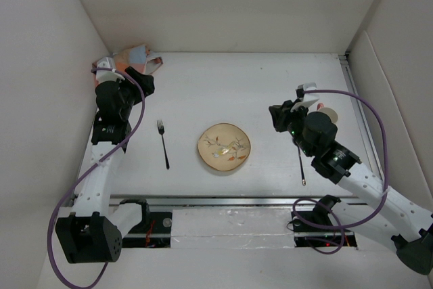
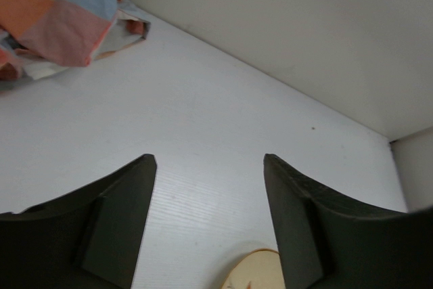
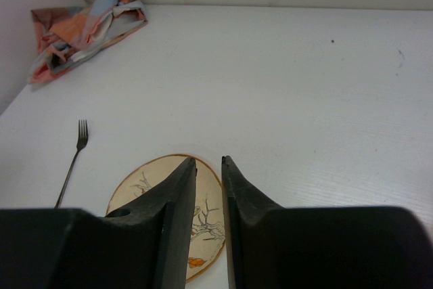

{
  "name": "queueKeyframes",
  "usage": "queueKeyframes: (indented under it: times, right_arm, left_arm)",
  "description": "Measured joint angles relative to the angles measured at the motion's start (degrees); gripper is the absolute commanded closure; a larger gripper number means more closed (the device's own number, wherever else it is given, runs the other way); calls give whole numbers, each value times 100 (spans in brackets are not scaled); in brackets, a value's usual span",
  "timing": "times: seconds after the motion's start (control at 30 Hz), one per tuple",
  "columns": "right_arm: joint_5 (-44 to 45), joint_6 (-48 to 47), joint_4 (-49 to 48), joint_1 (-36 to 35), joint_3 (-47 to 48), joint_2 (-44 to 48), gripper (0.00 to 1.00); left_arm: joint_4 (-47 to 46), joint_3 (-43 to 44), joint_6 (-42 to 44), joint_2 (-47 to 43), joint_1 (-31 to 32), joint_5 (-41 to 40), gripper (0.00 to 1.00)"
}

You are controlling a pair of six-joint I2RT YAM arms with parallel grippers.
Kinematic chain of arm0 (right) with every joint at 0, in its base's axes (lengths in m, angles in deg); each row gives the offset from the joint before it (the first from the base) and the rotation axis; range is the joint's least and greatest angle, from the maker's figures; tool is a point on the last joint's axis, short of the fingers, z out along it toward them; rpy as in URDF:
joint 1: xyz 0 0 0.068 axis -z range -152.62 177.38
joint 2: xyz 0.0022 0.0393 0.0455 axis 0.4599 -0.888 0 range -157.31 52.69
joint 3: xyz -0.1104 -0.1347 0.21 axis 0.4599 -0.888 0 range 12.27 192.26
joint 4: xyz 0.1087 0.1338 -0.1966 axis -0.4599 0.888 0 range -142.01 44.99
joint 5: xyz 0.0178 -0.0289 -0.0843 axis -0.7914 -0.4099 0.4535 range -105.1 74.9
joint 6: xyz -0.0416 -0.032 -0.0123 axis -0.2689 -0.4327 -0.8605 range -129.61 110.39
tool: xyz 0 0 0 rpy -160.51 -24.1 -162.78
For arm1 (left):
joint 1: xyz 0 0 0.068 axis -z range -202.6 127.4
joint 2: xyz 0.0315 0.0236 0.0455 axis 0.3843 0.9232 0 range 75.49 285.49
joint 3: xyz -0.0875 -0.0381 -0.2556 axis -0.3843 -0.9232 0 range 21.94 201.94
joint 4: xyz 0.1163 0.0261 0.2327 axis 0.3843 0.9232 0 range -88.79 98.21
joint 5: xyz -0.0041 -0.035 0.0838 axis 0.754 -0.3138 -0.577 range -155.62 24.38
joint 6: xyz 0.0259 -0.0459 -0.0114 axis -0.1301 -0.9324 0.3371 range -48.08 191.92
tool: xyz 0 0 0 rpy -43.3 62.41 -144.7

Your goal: Set the dinner table for one person

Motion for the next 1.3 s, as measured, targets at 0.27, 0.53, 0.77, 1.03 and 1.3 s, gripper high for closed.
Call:
queueKeyframes:
  times: [0.27, 0.53, 0.77, 1.03, 1.3]
  right_arm:
    - [-361, 61, -210, 129, -63, 46, 100]
    - [-540, 98, -271, 170, -157, -76, 74]
    - [-835, 157, -483, 166, -407, -188, 43]
    - [-1104, 170, -756, 109, -435, -870, 43]
    - [-1215, 170, -905, 46, -433, -1266, 43]
  left_arm:
    - [247, 765, 94, 879, 20, -592, 100]
    - [754, 3257, 1045, 3641, -72, -1572, 38]
    - [1342, 4483, 1742, 5617, -232, -1869, 39]
    - [1523, 5372, 2363, 6894, -229, -1834, 53]
    - [1526, 5613, 2640, 7379, -57, -2192, 98]
